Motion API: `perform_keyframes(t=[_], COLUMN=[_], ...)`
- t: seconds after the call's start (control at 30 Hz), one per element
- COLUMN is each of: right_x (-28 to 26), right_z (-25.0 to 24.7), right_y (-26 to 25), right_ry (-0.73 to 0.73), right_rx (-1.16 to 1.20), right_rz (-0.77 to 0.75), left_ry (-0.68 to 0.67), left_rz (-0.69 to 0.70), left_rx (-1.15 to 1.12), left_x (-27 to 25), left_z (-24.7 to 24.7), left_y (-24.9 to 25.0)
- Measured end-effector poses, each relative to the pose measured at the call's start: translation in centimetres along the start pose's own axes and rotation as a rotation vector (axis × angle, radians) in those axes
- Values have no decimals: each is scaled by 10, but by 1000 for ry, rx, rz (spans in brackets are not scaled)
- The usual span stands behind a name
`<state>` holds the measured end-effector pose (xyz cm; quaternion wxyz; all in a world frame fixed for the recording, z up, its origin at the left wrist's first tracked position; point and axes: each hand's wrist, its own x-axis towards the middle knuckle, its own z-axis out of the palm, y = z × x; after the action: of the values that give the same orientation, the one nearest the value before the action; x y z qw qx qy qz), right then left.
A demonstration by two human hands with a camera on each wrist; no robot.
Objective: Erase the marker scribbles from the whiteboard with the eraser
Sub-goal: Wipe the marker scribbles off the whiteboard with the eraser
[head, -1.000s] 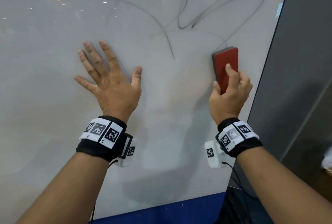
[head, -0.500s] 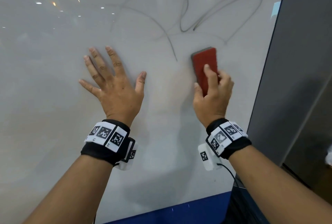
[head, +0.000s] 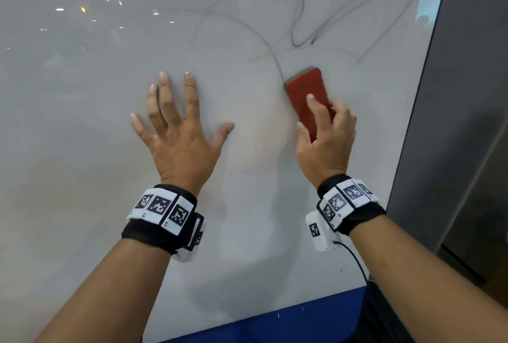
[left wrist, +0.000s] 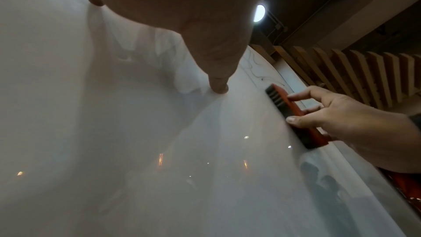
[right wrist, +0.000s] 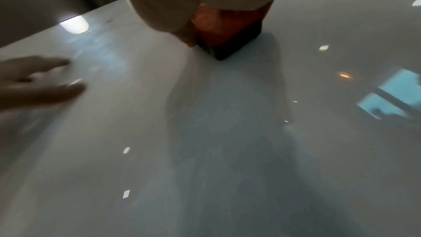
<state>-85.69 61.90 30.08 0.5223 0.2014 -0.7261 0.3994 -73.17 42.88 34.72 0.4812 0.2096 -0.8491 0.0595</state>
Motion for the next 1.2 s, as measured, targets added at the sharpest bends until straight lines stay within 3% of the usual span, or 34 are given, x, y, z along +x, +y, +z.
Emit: perform_keyframes(t=[0.1, 0.13, 0.17, 0.27, 0.33, 0.43, 0.5, 0.67, 0.77, 1.07, 1.2], right_x=[12, 9, 4, -15, -7, 11, 10, -24, -26, -3, 18], right_z=[2, 6, 9, 13, 8, 3, 7, 23, 27, 32, 25], right_y=[0, -13, -28, -56, -46, -27, -37, -103, -128, -147, -149], right_ry=[132, 133, 112, -52, -70, 107, 136, -89, -197, -301, -300], right_rx=[86, 105, 113, 89, 36, 109, 173, 244, 346, 429, 415], right_rz=[308, 338, 301, -17, -82, 229, 337, 48, -25, -178, -298], left_ry=[5, 5, 4, 0, 7, 22, 19, -50, -83, -81, 35], left_rz=[27, 25, 22, 40, 74, 114, 122, 110, 125, 139, 87], left_rx=[16, 15, 11, 4, 11, 22, 25, -46, -172, -119, -81], left_x=[1, 1, 1, 1, 1, 2, 2, 3, 6, 14, 14], left_z=[-2, -2, -3, -5, -7, -10, -12, -23, -39, -43, -31], left_y=[-7, -8, -7, -9, -17, -31, -33, -28, -26, -31, -37])
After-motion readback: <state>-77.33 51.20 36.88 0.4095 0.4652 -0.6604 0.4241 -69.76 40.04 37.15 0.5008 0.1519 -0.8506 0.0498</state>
